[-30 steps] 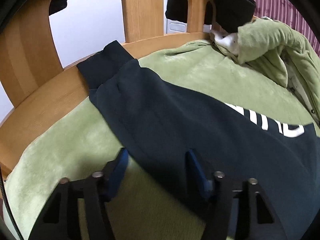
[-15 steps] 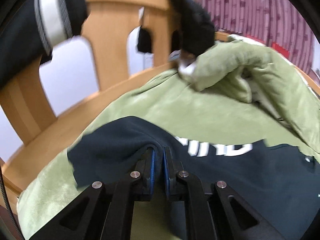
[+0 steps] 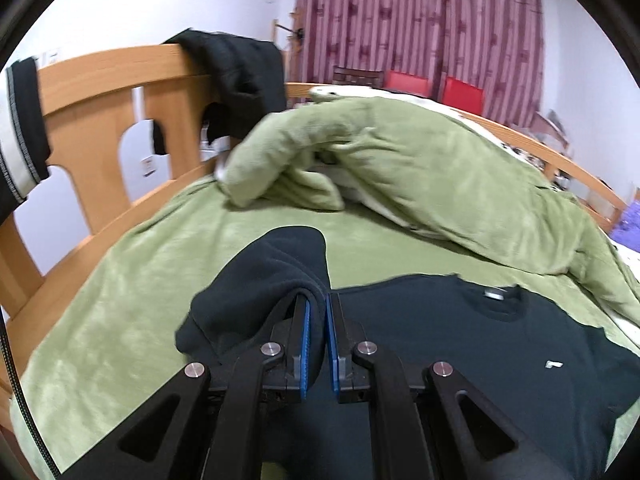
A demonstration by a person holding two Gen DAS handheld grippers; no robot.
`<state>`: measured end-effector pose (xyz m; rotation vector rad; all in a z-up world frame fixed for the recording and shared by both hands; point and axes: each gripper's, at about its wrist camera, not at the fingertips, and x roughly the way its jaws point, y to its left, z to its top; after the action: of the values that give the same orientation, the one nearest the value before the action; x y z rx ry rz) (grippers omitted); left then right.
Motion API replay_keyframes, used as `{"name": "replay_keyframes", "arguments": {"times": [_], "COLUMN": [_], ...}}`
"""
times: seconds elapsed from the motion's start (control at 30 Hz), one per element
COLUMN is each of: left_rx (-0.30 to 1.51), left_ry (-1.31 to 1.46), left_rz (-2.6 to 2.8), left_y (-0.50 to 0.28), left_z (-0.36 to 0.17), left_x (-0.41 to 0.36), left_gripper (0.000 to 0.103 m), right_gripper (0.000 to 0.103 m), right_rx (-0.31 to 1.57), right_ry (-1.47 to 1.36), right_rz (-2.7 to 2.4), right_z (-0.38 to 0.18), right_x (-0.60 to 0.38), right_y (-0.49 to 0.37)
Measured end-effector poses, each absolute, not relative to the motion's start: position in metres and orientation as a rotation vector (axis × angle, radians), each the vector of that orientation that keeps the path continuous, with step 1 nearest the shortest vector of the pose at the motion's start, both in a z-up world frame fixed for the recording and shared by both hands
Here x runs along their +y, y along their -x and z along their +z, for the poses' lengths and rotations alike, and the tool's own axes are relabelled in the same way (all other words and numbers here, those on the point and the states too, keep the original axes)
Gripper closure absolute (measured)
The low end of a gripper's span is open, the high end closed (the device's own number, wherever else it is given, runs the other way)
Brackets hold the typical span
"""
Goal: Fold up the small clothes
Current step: 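Carry the held sleeve across the sweatshirt body and open the left tool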
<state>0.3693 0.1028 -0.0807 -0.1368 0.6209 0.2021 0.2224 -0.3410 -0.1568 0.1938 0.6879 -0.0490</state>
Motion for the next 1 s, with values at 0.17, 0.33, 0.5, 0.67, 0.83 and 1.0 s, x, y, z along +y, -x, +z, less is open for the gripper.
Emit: {"name": "replay_keyframes", "arguments": {"times": [0.17,0.33,0.5,0.67,0.83,1.0], "left_rx": [0.655,0.699,0.753,0.804,0.82,0.769], "left_ry": [0.163,0.139,0.143,0.116,0.108,0.13], "left_rz": [0.138,0.097,0.048,0.017,0.031,0.046], "left_y": [-0.374,-0.376,-0.375,-0.37,-0.355,-0.326], "left_z": [-0.086,-0.101,-0.118,-0.125,-0.118,-0.108], "left_x": [0.056,0.013,-0.017,-0.033,-0.028,0.002], "left_gripper": [0.095,0.095,0.095,0.093,0.082,0.043], "right_gripper": [0.023,0.023,0.023,0.023,0.023,0.023], "right_rx": [0.666,0.658,0.661,0.646,0.653,0.664], "right_ry": [-0.202,-0.198,-0.217,-0.221,-0.217,-0.192], "right_rz": [-0.06,-0.048,-0.033,-0.008,-0.003,0.009], "right_z": [-0.153,-0.151,-0.15,-0.145,-0.146,-0.148], "right_x": [-0.345,-0.346,-0.349,-0.347,-0.343,-0.331], "right_y": [-0.219,-0.216,-0.216,-0.212,-0.211,-0.212]}}
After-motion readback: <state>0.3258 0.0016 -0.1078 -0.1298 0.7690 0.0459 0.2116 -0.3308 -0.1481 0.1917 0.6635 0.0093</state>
